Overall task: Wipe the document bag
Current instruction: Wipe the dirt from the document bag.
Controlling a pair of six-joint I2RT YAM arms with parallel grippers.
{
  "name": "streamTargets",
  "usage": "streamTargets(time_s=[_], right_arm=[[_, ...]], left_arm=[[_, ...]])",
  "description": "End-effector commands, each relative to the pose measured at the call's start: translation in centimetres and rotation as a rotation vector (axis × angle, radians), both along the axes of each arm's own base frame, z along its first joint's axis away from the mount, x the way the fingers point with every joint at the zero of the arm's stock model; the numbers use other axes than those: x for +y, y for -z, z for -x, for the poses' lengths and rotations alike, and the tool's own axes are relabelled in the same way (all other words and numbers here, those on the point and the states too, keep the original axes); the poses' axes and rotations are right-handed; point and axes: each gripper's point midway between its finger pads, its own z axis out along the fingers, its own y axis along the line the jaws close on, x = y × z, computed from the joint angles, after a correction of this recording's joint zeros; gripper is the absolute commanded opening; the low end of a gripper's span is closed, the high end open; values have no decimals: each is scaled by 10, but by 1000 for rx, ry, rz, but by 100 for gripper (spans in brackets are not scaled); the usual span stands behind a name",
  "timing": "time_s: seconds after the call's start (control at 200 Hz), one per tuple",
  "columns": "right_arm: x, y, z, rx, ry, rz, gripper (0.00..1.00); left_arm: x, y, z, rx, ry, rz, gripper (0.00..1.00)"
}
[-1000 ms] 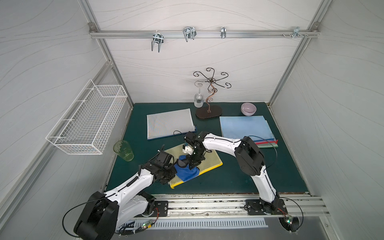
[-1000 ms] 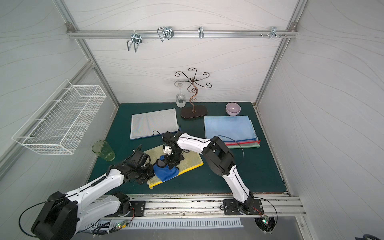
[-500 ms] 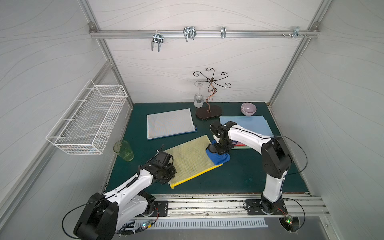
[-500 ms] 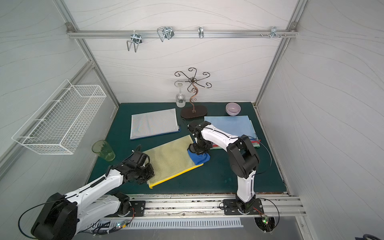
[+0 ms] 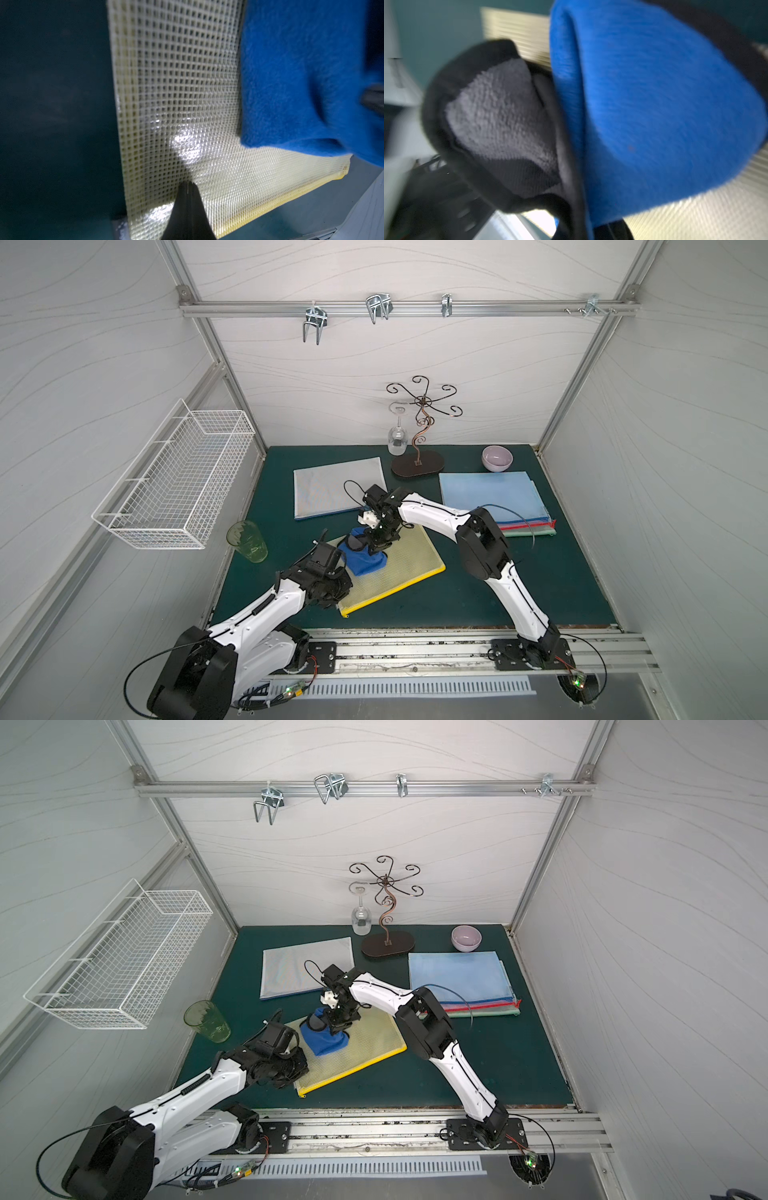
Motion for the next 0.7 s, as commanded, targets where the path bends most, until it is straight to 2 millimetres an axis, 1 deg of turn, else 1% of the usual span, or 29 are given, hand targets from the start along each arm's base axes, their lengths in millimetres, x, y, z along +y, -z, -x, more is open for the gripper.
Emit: streamTargets(time_s=[0.0, 0.07, 0.125, 0.2, 0.26, 0.305, 0.375, 0.44, 0.49, 0.57, 0.64, 0.695], right_arm=[[-63, -2, -41, -82, 125, 173, 0], [-113, -5, -66, -187, 187, 310, 0], [-153, -9, -79, -259, 218, 436, 0], [-199, -16, -90, -342, 237, 584, 0], [-226, -22, -93, -385, 243, 657, 0], [-237, -28, -91, -400, 241, 679, 0], [-243, -40, -82, -406, 232, 668, 0], [-236, -54, -64, -368, 245, 572, 0], [-232, -69, -48, -339, 270, 487, 0], [-239, -87, -23, -297, 317, 423, 0], [-255, -87, 0, -219, 376, 412, 0], [-270, -81, 19, -149, 434, 405, 0]], left_arm=[[17, 7, 15, 64, -10, -76, 0], [17, 8, 16, 65, -13, -73, 0], [17, 8, 15, 64, -14, -74, 0], [17, 8, 14, 59, -16, -71, 0], [16, 8, 13, 60, -18, -66, 0], [16, 9, 12, 62, -16, -65, 0], [15, 10, 11, 65, -12, -61, 0], [14, 9, 10, 63, -10, -60, 0], [14, 8, 9, 60, -9, -60, 0], [13, 7, 8, 56, -7, -57, 0], [12, 8, 7, 56, -4, -51, 0], [11, 10, 7, 62, -2, -51, 0]])
